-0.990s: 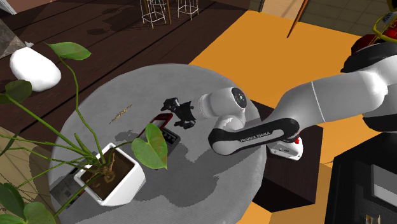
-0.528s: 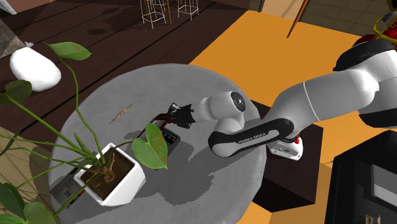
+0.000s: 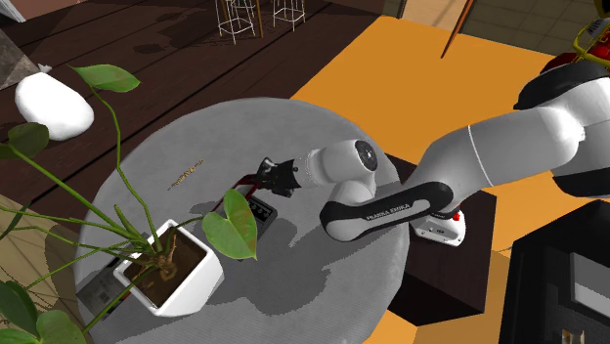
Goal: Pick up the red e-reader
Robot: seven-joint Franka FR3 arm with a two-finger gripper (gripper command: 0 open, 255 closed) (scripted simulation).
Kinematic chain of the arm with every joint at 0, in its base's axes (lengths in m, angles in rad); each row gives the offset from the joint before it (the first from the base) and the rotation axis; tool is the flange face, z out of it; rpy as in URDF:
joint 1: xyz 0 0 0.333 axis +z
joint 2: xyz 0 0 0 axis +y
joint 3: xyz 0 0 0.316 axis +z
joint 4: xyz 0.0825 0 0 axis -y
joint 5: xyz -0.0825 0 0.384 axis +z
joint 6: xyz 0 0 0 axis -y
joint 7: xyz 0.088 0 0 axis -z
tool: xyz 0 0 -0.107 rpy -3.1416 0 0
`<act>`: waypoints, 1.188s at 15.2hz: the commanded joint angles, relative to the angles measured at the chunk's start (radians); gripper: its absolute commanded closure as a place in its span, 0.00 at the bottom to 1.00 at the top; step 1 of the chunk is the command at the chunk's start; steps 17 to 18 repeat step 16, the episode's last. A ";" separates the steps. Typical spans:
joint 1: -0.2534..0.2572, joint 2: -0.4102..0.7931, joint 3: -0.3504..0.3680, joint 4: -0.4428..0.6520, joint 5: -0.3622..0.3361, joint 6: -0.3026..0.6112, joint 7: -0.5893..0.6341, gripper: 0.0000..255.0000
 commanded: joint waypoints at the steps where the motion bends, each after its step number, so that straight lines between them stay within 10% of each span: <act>1: 0.030 -0.022 -0.040 0.004 0.005 -0.032 -0.001 1.00; 18: 0.164 -0.193 -0.278 0.063 -0.013 -0.287 0.024 1.00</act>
